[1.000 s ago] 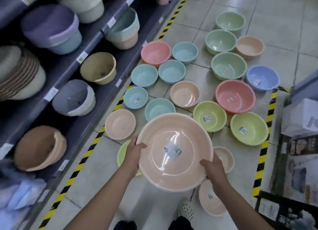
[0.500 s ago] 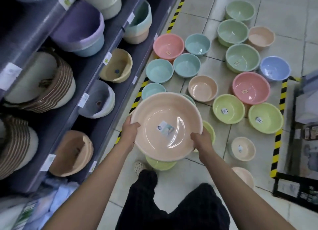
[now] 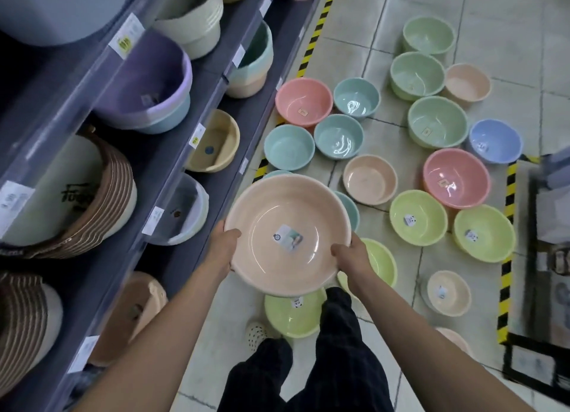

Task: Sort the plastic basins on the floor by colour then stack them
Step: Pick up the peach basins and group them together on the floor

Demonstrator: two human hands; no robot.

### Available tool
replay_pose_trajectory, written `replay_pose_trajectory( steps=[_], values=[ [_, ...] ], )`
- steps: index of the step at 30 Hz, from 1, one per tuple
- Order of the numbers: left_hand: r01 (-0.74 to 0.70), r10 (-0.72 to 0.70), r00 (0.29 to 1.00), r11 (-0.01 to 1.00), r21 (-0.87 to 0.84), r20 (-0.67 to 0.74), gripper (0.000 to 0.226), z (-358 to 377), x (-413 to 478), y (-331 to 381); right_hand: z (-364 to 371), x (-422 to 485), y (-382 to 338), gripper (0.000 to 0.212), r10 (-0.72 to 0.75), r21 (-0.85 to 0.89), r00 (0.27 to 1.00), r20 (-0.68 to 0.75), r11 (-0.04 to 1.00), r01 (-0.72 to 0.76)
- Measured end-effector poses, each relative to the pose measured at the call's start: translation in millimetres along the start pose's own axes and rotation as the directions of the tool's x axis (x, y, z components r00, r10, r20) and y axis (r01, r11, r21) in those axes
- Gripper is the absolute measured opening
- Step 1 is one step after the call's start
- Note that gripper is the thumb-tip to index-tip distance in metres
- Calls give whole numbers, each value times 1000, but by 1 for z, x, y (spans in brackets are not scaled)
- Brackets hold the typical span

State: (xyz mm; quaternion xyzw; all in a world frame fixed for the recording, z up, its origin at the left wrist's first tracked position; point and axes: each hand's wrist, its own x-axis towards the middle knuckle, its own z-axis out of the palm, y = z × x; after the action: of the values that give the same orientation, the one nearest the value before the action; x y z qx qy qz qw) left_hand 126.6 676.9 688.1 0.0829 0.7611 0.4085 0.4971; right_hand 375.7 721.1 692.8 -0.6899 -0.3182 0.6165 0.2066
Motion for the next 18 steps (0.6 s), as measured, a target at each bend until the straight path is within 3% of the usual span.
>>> replay_pose_trajectory(
  steps=[10,18],
  values=[
    [84,-80,978,996,11,-193,34,92,160,4,16,212,-47,51,41,-261,990,131,965,-5],
    [150,-131,970,985,79,-206,23,136,342,-57,65,406,3,41,100,-446,986,131,895,-32]
  ],
)
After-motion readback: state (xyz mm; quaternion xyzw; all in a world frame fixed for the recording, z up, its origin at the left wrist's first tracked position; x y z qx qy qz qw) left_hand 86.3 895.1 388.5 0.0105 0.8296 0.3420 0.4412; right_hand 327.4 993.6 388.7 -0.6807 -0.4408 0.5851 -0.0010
